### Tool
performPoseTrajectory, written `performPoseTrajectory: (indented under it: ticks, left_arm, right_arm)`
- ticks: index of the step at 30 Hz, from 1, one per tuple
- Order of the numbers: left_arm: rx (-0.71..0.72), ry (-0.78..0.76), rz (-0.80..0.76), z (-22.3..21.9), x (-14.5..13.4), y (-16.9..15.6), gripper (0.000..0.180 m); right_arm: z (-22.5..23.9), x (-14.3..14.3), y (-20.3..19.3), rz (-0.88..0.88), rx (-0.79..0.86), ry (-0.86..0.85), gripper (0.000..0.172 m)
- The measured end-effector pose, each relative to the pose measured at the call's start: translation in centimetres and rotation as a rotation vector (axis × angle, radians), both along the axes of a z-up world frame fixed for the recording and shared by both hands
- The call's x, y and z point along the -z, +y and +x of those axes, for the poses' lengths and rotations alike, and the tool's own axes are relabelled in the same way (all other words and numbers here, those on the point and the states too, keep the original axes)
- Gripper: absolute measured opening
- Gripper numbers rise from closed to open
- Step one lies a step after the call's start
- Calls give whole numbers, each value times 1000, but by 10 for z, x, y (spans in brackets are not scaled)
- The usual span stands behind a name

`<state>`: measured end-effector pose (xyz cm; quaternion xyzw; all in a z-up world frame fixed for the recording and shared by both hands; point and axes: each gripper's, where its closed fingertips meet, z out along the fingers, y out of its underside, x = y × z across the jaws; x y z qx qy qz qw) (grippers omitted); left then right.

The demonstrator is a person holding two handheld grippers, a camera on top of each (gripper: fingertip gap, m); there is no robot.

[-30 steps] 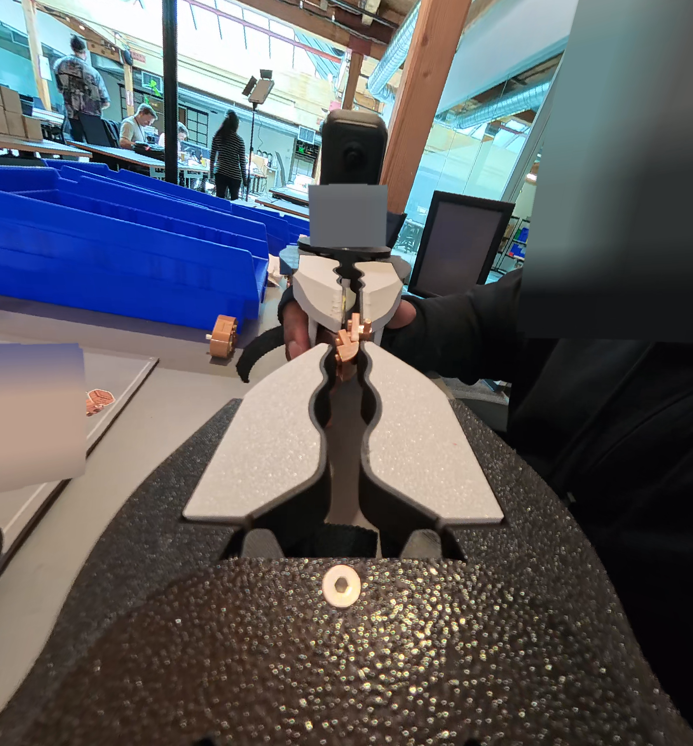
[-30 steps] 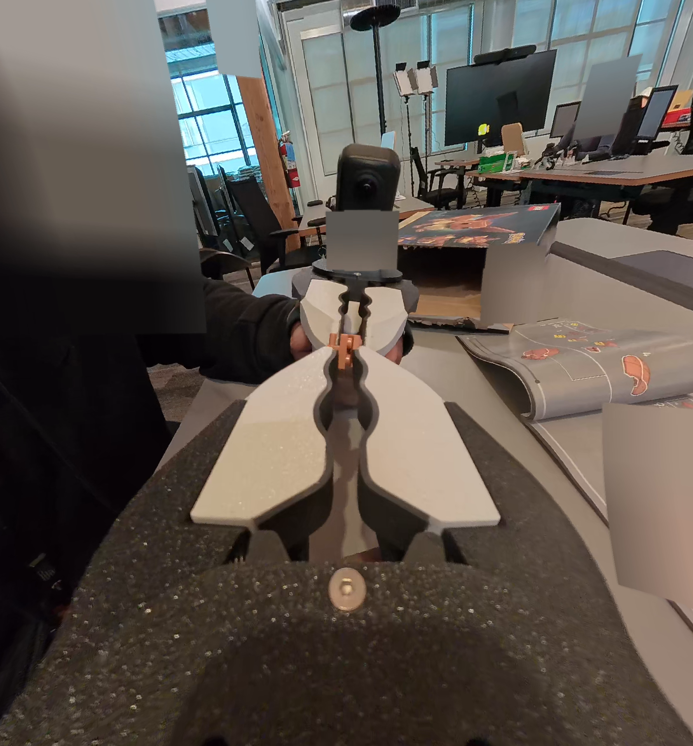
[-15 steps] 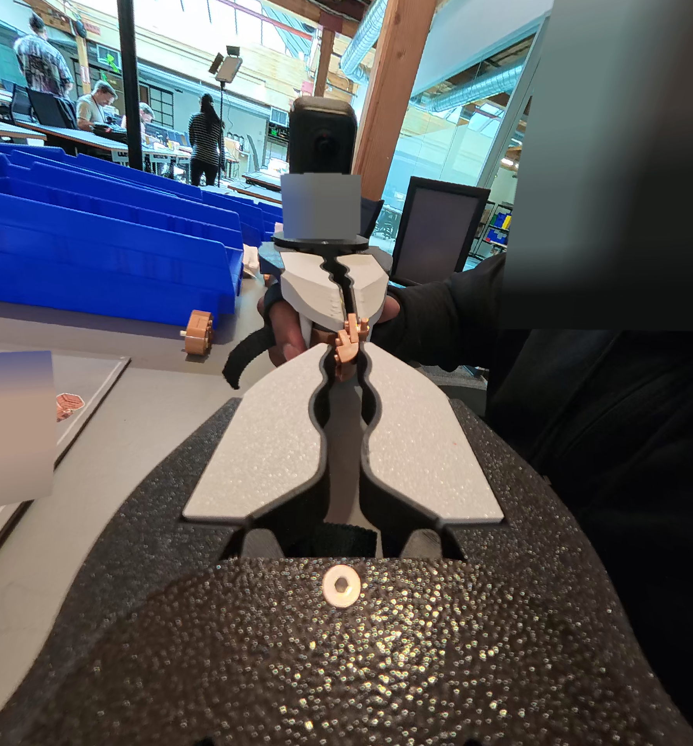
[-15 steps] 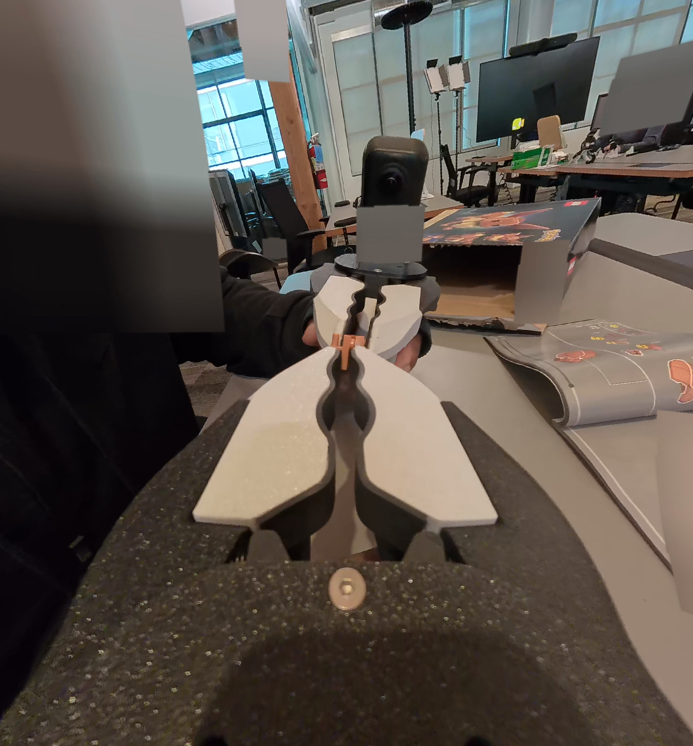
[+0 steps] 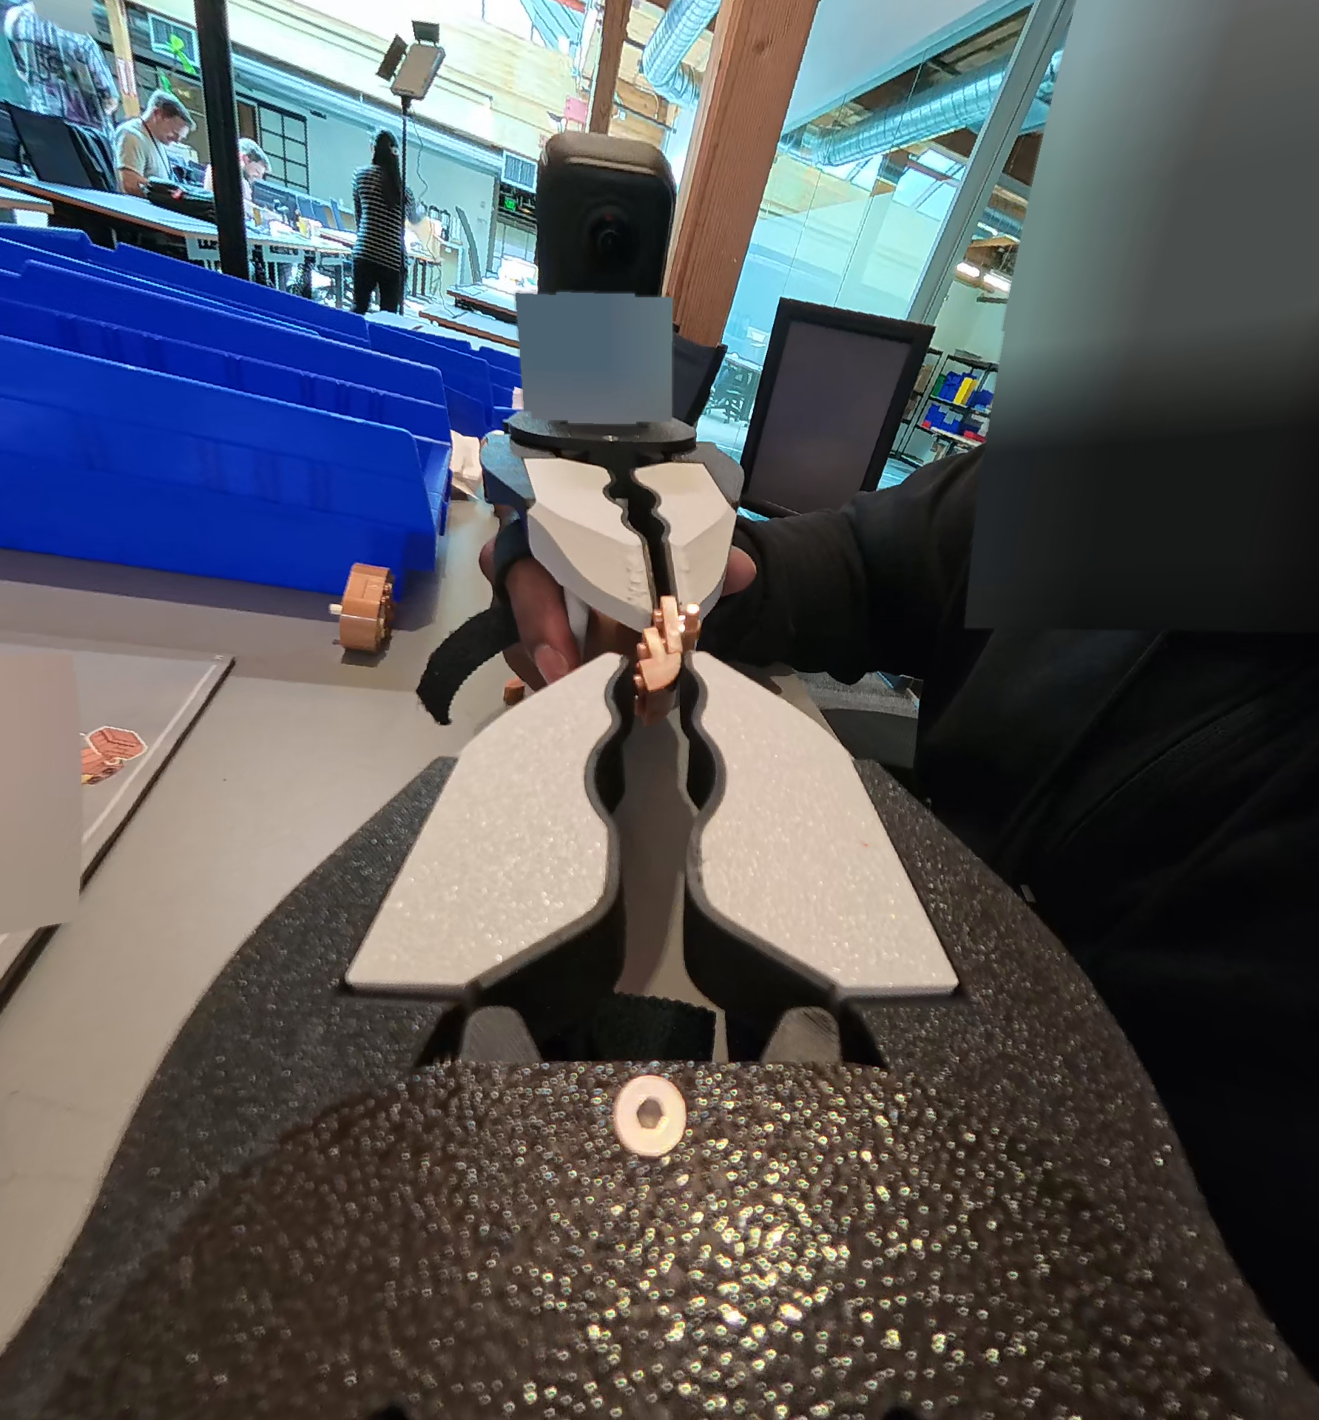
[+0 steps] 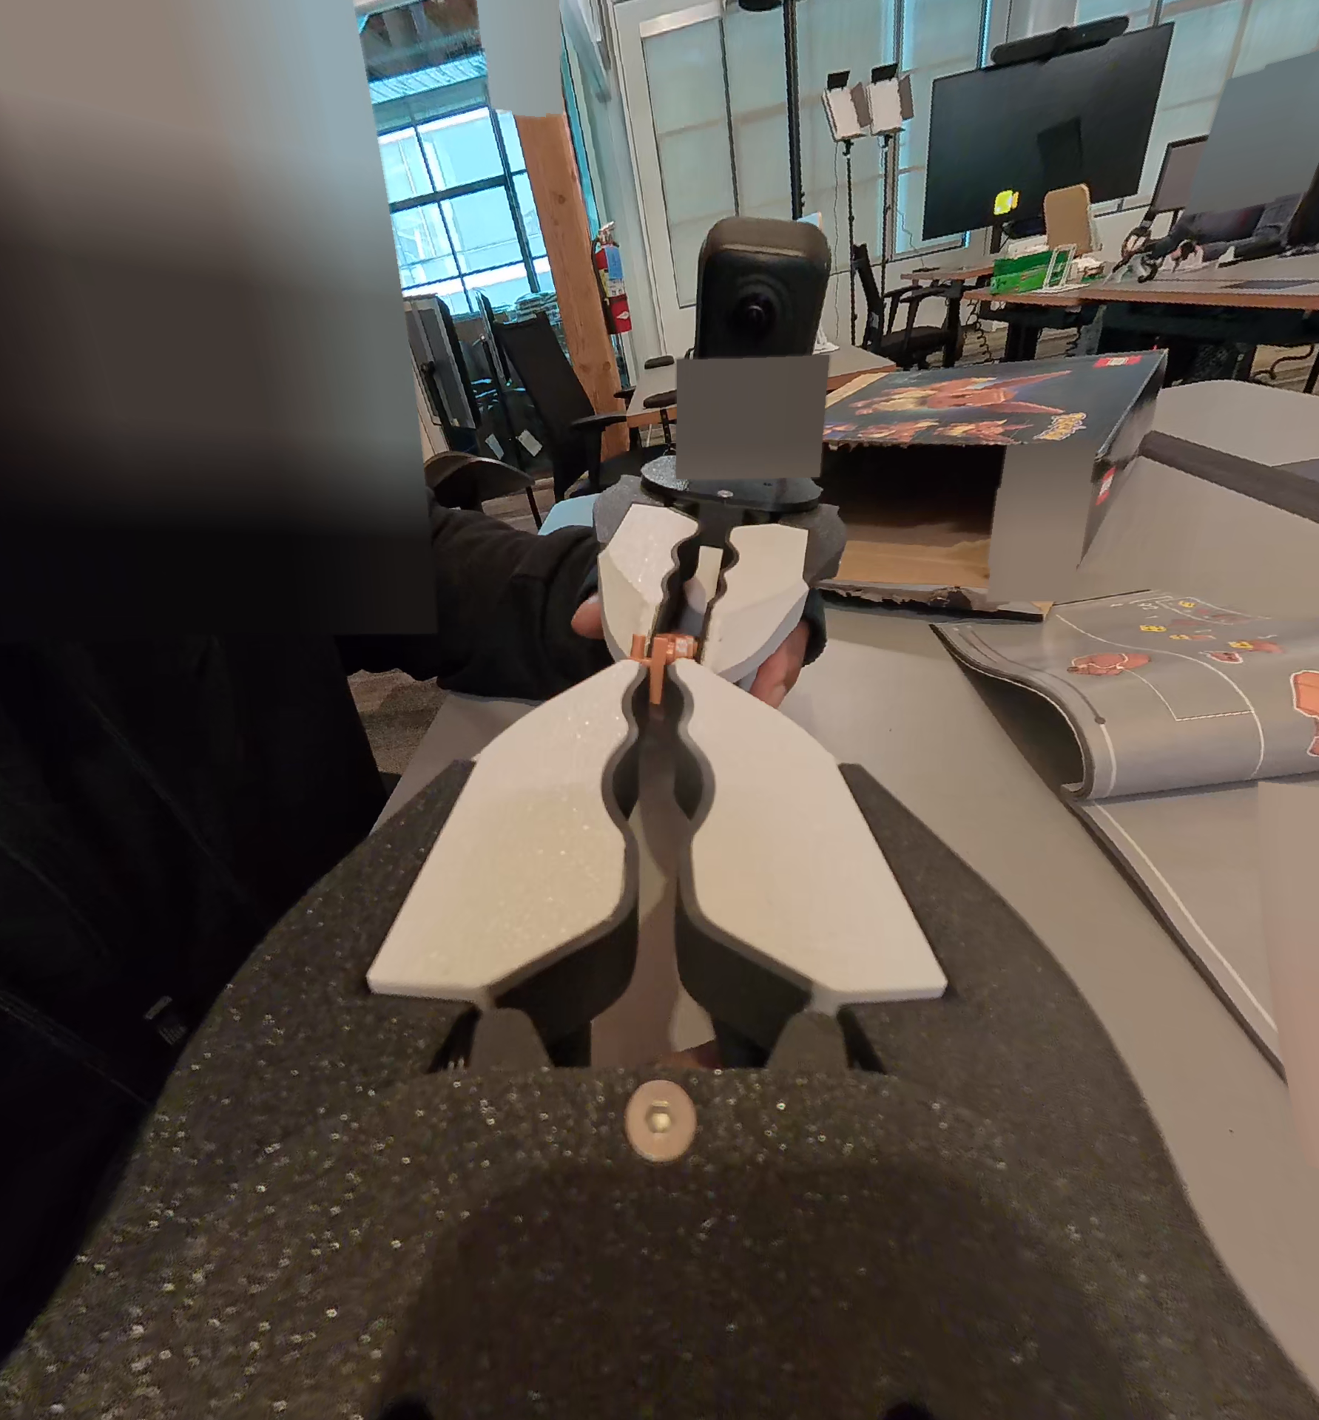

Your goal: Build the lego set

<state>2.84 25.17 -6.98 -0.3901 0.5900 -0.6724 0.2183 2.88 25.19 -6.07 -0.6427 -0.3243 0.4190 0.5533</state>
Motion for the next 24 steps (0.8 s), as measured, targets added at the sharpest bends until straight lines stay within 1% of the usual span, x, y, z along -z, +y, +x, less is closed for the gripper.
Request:
performPoseTrajectory:
  ticks: [15,19,24]
  left_arm:
    - [26,34,80,-3,6,-4,10]
    - [32,42,133,-5,9,-5,10]
    - [24,74,250,-7,19,-4,10]
  right_arm:
    - [-4,5,-3,-7,-31,-28,3]
    - [-6,9,-5,-10,-43,-49,3]
    - [-7,20,-5,-4,-41,-123,3]
